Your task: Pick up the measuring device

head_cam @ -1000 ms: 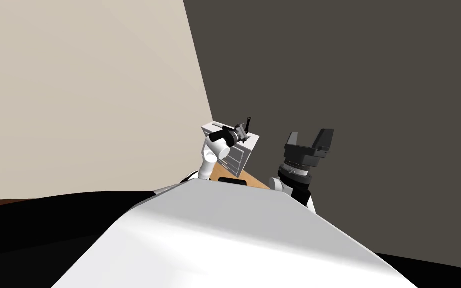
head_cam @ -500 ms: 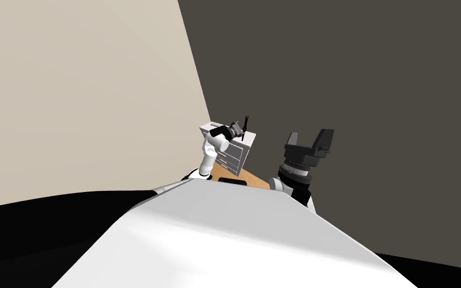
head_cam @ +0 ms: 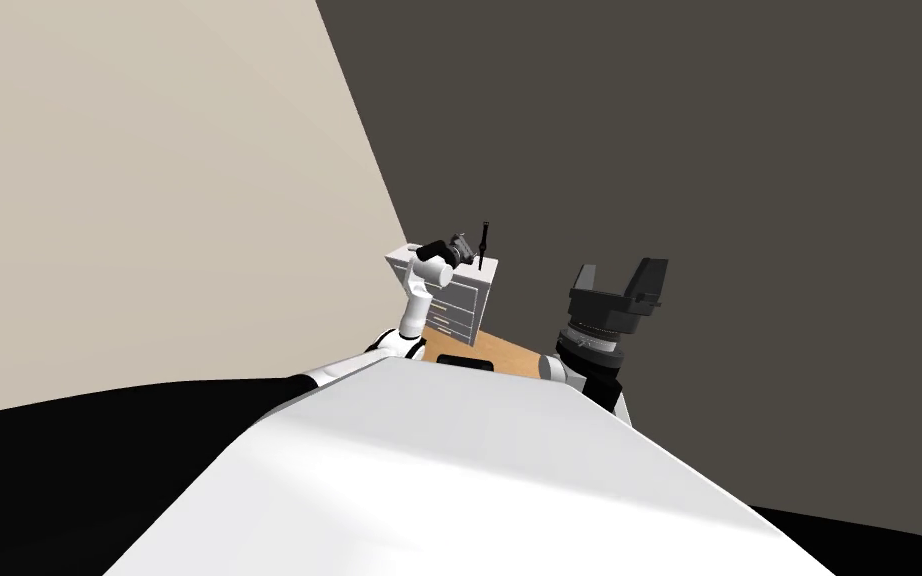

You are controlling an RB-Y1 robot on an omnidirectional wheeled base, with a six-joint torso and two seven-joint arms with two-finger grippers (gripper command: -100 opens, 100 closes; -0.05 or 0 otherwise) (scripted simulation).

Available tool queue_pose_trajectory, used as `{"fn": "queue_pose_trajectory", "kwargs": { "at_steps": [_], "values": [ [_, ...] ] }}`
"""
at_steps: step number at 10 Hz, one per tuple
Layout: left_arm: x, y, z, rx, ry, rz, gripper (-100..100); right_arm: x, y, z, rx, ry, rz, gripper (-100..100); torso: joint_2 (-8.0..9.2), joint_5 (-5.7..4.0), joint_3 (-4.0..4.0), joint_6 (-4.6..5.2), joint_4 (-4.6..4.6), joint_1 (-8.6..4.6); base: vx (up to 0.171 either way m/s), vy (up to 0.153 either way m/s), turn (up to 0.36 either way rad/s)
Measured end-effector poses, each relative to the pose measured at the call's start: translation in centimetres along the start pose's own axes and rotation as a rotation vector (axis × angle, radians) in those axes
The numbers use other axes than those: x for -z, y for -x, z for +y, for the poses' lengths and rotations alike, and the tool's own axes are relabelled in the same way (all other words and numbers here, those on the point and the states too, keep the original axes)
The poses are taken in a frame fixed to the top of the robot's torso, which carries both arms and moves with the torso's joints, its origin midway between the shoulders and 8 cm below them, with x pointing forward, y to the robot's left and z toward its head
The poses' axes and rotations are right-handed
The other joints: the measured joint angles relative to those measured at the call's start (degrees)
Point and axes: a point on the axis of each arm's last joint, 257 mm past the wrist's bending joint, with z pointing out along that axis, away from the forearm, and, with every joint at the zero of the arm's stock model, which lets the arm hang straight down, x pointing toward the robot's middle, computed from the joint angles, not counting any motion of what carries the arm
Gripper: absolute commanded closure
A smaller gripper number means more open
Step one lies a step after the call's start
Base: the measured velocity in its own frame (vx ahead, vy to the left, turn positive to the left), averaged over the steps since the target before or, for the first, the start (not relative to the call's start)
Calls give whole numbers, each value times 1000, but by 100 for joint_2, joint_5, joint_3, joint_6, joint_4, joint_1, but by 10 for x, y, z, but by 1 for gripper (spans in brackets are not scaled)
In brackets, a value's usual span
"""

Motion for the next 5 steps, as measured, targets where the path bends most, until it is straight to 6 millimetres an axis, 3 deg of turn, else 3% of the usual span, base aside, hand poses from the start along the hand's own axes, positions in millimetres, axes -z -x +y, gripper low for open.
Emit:
{"fn": "queue_pose_trajectory", "kwargs": {
  "at_steps": [2, 4, 5],
  "values": [
    [-7, 12, -26, 0, -45, -33, -100, 0, 0, 0, 0, 0, 0, 0, -7, -3, -5, 4, -2, -7, -109, 50, -369],
    [-14, 30, -47, 9, -84, -63, -100, 0, 0, 0, 0, 0, 0, 0, -20, -1, -11, -5, -4, -6, -37, 9, 6],
    [-17, 44, -48, 19, -81, -86, -100, 0, 0, 0, 0, 0, 0, 0, -36, -2, -21, -5, -8, -14, -94, 20, -332]
  ]
}}
